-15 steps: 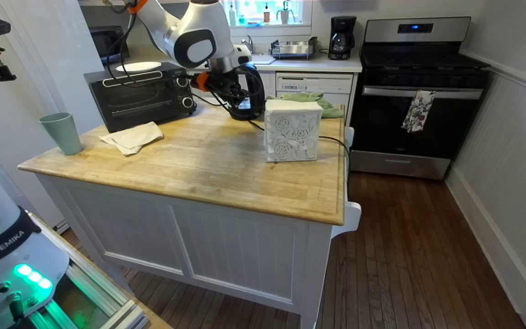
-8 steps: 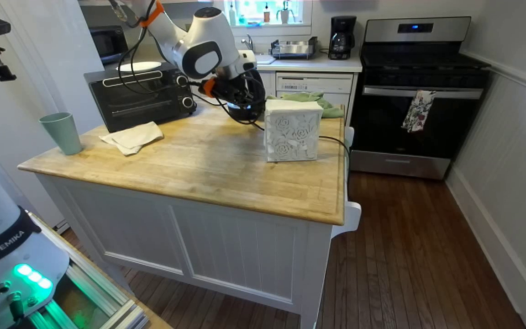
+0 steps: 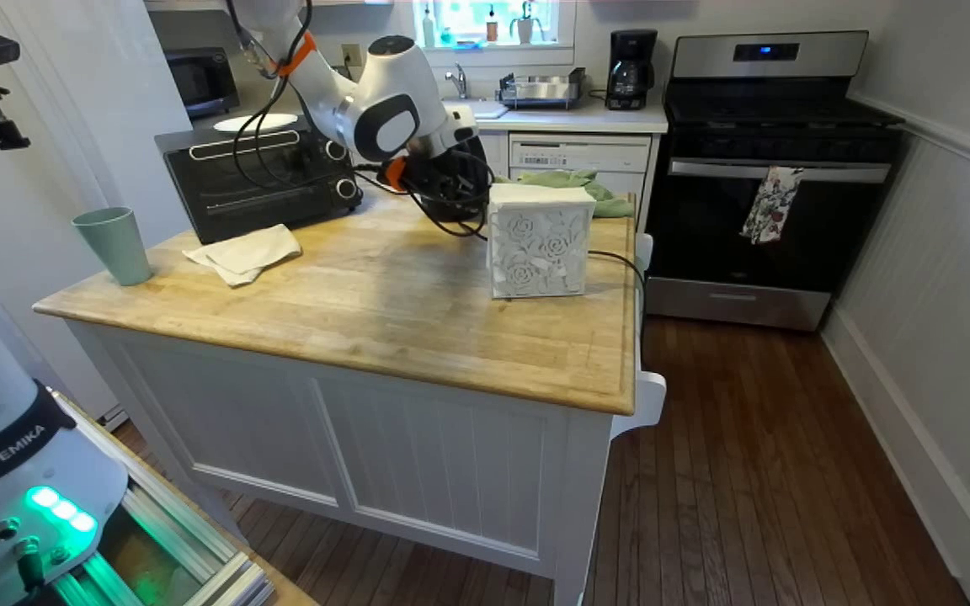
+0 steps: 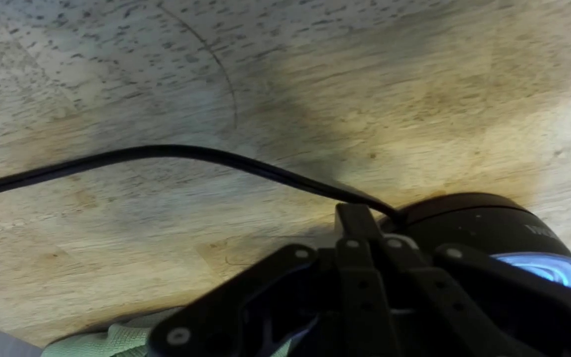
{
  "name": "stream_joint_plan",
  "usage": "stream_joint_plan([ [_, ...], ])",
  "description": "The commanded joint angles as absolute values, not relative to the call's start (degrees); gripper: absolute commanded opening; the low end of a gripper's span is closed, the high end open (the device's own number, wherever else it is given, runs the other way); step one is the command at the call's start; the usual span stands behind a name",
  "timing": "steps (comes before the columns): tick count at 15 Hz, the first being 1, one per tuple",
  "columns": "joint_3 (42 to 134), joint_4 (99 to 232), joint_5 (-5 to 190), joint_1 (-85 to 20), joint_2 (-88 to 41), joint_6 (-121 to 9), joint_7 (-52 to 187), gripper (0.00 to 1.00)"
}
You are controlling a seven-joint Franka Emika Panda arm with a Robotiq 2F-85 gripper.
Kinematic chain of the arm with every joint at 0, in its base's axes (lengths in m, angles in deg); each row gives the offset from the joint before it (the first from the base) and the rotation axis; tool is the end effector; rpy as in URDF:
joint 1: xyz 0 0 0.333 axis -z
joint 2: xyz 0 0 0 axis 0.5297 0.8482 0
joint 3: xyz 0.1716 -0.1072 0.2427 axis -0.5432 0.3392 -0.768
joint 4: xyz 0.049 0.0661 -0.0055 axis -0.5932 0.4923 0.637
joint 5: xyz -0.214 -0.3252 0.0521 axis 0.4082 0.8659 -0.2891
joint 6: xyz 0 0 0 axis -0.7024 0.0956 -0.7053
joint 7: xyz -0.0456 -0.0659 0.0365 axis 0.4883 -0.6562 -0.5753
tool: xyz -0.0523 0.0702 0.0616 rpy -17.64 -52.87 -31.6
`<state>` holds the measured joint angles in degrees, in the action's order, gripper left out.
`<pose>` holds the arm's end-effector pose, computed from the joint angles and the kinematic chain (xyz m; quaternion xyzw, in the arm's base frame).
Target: Press a button on the kettle
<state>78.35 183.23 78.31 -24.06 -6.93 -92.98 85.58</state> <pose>0.6626 -0.0446 0.2425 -0.9687 0.0097 -0.2465 0.0283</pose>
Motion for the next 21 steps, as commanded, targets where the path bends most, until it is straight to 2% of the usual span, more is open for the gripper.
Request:
stream_joint_plan([
  [1,79.5,178.8,82.0,-25.0,-3.5,-94.6,83.2,0.0],
  [21,79.9,167.7,85.8,-25.7,5.8,-94.8,83.7,0.0],
])
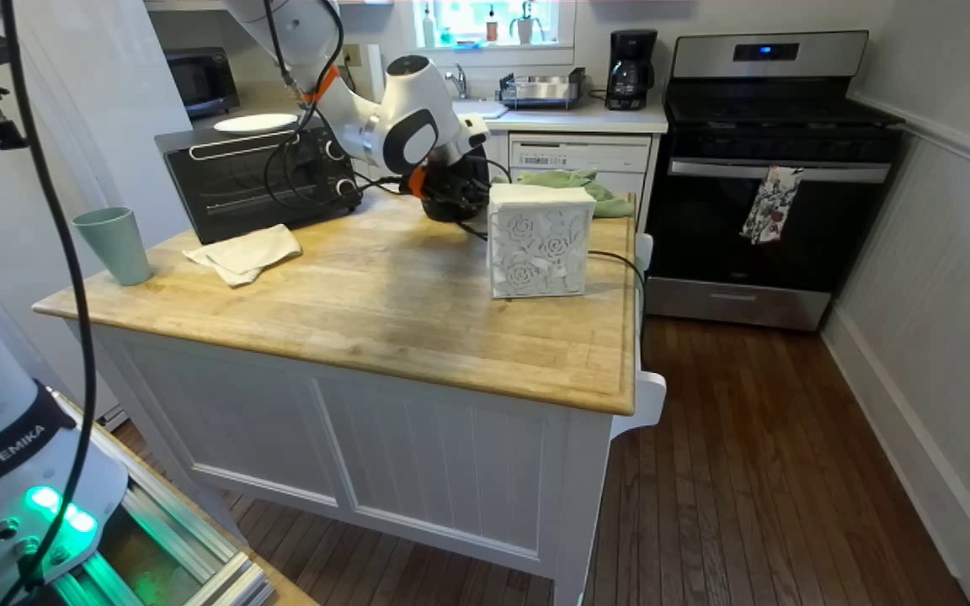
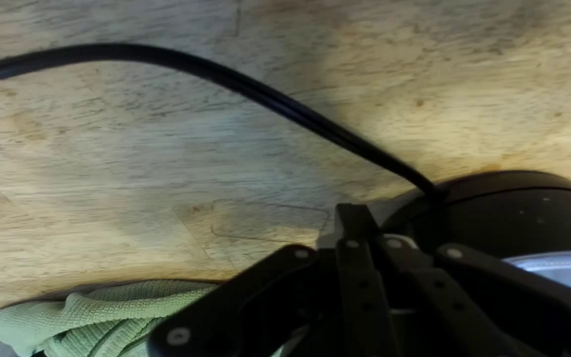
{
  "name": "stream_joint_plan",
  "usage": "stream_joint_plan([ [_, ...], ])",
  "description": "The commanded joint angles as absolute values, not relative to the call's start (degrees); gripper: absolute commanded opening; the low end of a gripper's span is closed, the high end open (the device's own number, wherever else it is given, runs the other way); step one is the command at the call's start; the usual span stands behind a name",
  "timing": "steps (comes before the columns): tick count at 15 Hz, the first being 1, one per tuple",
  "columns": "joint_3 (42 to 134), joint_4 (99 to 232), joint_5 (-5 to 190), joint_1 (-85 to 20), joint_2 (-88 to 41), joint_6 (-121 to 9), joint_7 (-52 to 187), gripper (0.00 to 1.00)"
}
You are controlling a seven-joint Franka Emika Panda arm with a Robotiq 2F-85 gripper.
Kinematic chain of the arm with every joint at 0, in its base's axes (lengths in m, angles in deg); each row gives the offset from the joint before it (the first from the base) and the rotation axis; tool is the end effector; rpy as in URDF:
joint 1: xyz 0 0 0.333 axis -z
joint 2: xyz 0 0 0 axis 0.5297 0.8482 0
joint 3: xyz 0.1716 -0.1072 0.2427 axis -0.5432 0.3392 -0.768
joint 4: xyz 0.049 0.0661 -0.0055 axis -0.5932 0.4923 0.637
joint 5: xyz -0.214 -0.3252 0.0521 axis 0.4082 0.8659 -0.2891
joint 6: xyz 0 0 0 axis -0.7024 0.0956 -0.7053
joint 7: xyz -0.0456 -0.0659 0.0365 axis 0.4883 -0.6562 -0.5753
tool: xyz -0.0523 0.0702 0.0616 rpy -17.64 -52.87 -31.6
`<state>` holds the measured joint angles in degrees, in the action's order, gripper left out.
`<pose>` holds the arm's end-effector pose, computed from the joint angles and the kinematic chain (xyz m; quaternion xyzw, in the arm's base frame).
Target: Press a button on the kettle
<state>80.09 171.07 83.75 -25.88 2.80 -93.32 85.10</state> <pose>0.7105 -0.0408 0.2179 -0.9629 -0.0297 -0.2683 0.0049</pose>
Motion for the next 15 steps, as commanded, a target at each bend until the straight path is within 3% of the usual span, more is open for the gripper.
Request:
stream_joint_plan([
  [1,79.9,167.4,85.9,-25.7,6.2,-94.9,83.7,0.0],
  [8,79.6,166.1,86.5,-25.7,7.0,-94.8,83.8,0.0],
  [15,80.4,172.8,85.6,-25.8,0.5,-93.9,81.6,0.0],
])
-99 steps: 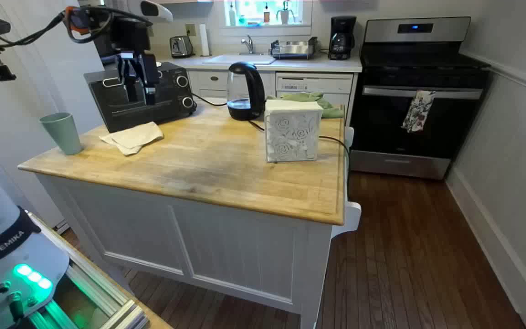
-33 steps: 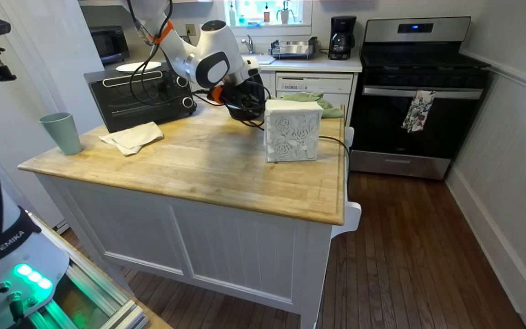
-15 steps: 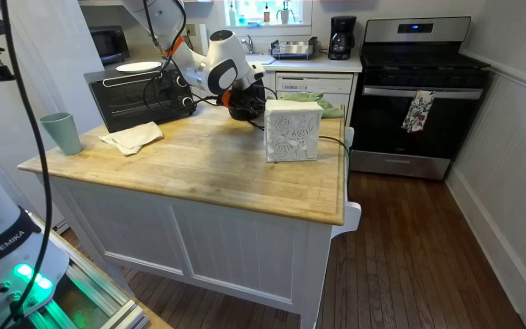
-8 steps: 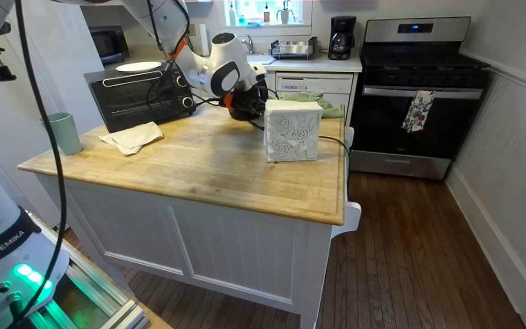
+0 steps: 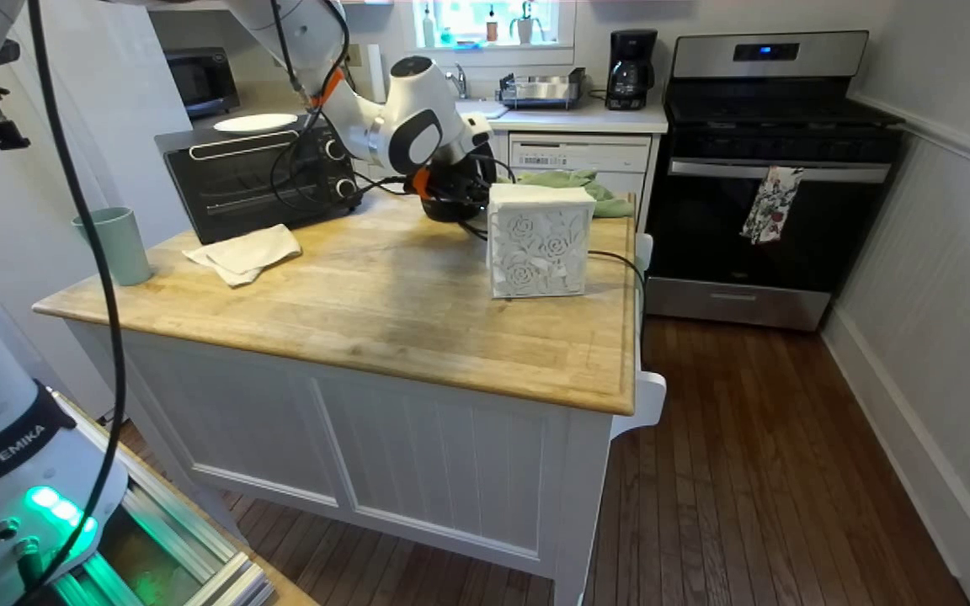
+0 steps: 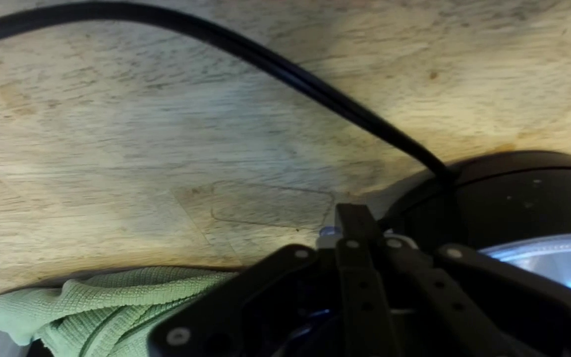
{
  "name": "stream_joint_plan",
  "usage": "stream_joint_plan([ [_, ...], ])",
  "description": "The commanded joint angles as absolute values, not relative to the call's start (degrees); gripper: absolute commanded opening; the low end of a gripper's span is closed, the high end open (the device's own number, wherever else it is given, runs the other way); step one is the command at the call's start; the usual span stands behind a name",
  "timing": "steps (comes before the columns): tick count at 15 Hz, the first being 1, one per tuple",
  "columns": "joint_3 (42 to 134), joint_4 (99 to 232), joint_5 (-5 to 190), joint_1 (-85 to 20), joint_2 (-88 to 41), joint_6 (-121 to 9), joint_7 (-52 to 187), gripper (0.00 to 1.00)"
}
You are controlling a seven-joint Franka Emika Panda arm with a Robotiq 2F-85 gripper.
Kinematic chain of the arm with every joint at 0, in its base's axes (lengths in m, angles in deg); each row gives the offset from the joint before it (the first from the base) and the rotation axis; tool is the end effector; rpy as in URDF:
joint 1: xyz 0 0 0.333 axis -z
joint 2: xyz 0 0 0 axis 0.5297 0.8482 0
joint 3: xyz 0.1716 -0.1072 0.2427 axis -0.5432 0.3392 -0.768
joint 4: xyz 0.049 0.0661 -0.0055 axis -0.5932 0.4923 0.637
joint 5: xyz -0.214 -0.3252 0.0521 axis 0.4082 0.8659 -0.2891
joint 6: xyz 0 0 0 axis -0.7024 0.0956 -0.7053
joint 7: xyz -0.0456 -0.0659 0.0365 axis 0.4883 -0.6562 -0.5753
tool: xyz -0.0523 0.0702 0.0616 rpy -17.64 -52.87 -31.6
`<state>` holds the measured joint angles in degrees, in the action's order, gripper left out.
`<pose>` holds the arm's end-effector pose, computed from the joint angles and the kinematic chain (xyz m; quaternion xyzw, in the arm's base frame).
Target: Press a button on the kettle
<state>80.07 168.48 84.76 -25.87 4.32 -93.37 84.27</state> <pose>0.7206 -0.0408 0.2191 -0.9603 -0.0297 -0.2775 0.0029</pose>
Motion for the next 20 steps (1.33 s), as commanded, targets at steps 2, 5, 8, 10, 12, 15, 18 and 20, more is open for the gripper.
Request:
stream_joint_plan([
  [2,81.2,174.6,85.7,-26.5,-1.3,-93.4,80.5,0.0],
  [5,81.3,178.4,85.4,-26.7,-5.0,-89.9,79.1,0.0],
  [8,80.7,182.9,85.1,-26.4,-9.4,-86.6,78.8,0.0],
  [10,80.2,186.2,85.0,-26.2,-12.6,-87.2,79.7,0.0],
  [12,79.4,189.4,84.5,-25.9,-16.0,-88.1,80.1,0.0],
  [15,78.5,194.0,83.7,-25.7,-21.5,-88.1,80.5,0.0],
  [18,76.7,199.1,81.2,-24.6,-27.8,-88.0,82.1,0.0],
  [20,73.2,202.4,76.4,-21.9,-32.1,-88.0,85.9,0.27],
])
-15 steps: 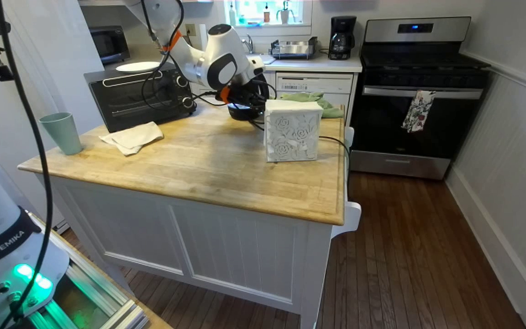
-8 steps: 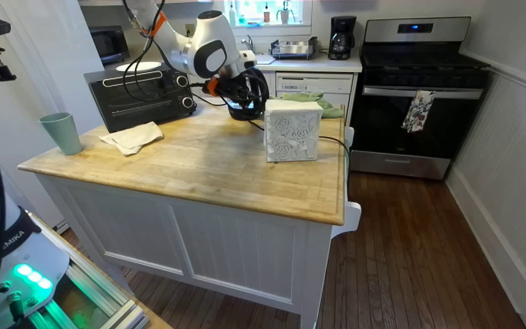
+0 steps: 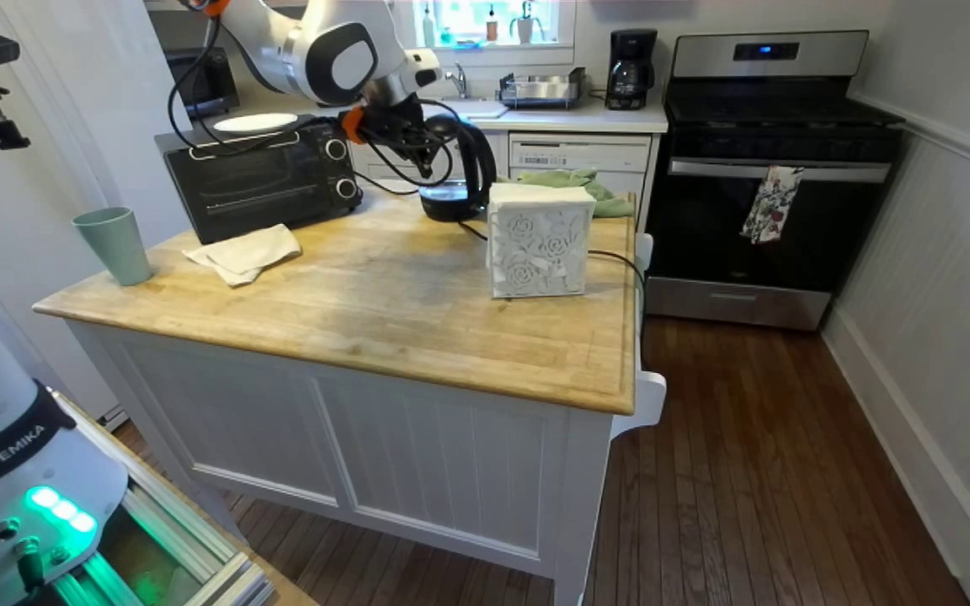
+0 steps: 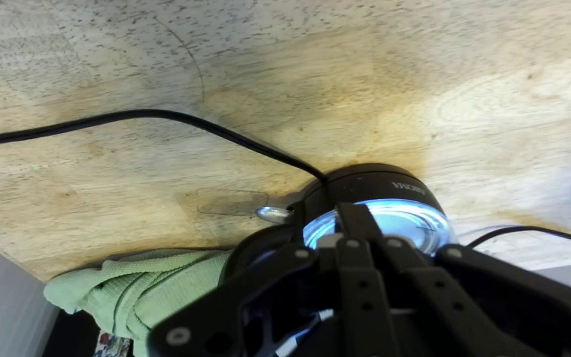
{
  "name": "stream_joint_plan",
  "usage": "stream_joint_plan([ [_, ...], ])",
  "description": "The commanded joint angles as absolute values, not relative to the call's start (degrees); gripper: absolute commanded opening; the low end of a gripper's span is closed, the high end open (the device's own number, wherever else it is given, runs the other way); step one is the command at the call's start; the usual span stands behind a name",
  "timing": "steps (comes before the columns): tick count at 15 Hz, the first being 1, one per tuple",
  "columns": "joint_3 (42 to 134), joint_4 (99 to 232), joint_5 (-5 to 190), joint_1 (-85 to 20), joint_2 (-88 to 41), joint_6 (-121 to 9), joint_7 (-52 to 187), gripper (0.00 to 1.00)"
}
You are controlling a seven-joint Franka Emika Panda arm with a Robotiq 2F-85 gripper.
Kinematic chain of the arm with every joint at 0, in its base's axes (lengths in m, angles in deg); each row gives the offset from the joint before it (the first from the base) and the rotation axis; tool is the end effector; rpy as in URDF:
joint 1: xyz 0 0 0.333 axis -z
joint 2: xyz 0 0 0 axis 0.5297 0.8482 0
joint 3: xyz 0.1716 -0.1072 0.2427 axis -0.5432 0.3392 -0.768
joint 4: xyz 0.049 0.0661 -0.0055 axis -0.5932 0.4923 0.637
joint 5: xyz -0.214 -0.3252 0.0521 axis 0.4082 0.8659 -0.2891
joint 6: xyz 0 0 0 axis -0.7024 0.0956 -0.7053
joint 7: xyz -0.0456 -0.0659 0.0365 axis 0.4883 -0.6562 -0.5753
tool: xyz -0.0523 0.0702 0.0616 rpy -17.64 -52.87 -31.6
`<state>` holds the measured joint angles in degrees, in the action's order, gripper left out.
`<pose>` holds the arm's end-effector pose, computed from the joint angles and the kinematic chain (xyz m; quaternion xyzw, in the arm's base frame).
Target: Press a button on the kettle
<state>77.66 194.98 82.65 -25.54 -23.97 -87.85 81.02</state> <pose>0.6120 -0.0098 0.3325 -0.9689 -0.0158 -0.2459 0.0226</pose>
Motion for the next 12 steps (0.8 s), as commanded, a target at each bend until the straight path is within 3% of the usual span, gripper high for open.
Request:
stream_joint_plan([
  [1,72.5,204.1,74.1,-21.2,-34.3,-88.7,87.1,0.32],
  [5,70.1,208.9,59.4,-19.3,-42.7,-89.5,98.4,0.59],
  [9,73.6,212.2,42.2,-22.1,-51.4,-86.8,115.2,0.88],
  [12,77.7,215.1,35.2,-22.7,-57.1,-81.5,125.3,1.0],
])
